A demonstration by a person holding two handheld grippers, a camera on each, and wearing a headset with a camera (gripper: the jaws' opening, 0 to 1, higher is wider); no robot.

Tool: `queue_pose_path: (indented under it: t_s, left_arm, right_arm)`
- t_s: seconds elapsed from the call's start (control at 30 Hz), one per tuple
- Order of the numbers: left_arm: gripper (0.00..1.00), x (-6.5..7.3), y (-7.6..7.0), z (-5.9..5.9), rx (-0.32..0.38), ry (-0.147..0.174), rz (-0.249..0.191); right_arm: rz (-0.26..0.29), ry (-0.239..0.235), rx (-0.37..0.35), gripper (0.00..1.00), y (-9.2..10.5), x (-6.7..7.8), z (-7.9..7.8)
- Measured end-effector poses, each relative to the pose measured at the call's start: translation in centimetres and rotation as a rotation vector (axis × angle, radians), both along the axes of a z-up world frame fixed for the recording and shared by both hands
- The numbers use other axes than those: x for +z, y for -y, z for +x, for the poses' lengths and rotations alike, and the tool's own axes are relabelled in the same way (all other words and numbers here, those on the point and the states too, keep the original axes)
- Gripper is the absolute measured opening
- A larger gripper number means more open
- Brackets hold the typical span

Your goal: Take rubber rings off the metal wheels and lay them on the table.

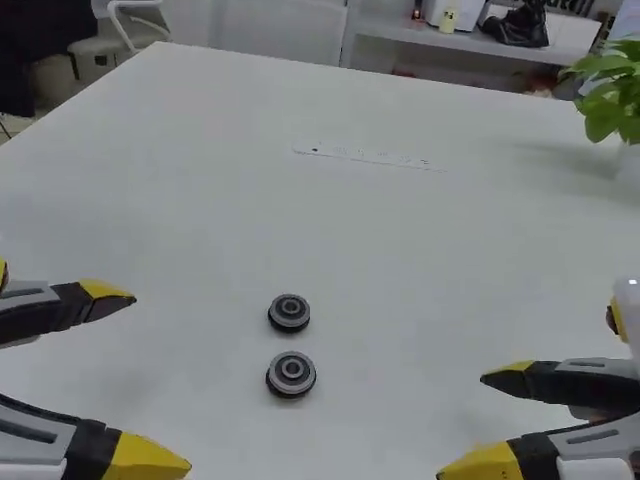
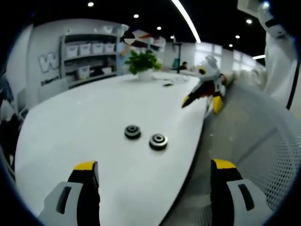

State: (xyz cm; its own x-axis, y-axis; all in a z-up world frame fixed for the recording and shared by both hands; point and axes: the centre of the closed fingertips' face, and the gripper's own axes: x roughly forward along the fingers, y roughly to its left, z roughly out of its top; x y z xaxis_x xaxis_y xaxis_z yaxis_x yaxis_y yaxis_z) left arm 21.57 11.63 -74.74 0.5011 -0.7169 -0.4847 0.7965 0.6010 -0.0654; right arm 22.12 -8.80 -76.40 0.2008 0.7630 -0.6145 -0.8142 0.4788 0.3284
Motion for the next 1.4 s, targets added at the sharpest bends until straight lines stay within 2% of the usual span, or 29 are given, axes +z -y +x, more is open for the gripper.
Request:
queue_pose_path:
  t_s: [0.13, 0.27, 0.43, 0.6, 0.7, 0.9, 1.07, 1.17, 1.23, 1.4]
  left_arm:
    - [1.0, 0.0, 0.3, 0.3, -0.009, -0.003, 0.003]
    - [1.0, 0.2, 0.9, 0.2, -0.047, -0.002, 0.007]
    - [1.0, 0.0, 0.8, 0.7, -0.076, -0.002, 0.041]
    - [1.0, 0.3, 0.7, 1.3, -0.072, 0.008, 0.019]
    - [1.0, 0.2, 0.5, 1.6, -0.065, 0.012, 0.015]
    - [0.99, -0.2, 0.4, 1.7, -0.101, 0.008, 0.057]
    - [0.96, 0.2, 1.1, 2.4, -0.125, 0.021, 0.047]
    - [0.93, 0.8, 1.8, 3.1, -0.142, 0.045, 0.022]
    - [0.89, 0.9, 2.3, 3.4, -0.154, 0.05, 0.008]
    - [0.86, 0.8, 3.1, 3.8, -0.194, 0.071, 0.024]
  right_arm:
    - [0.014, -0.011, 0.015, 0.86, -0.2, 0.2, -0.1]
    - [0.016, -0.014, 0.03, 0.86, -0.2, 0.5, -0.1]
    - [0.028, -0.01, 0.023, 0.85, 0.0, 1.0, 0.3]
    - [0.039, -0.008, 0.024, 0.85, -0.2, 1.2, 0.6]
    - [0.007, 0.001, 0.049, 0.85, -0.2, 0.9, 0.8]
    - [0.007, 0.01, 0.07, 0.85, -0.3, 1.7, 1.4]
    - [0.009, 0.041, 0.088, 0.85, -0.8, 2.7, 2.7]
    - [0.01, 0.057, 0.109, 0.85, -1.3, 3.2, 3.3]
    - [0.008, 0.064, 0.122, 0.85, -1.7, 3.4, 3.6]
    - [0.01, 0.082, 0.139, 0.85, -2.5, 3.7, 4.2]
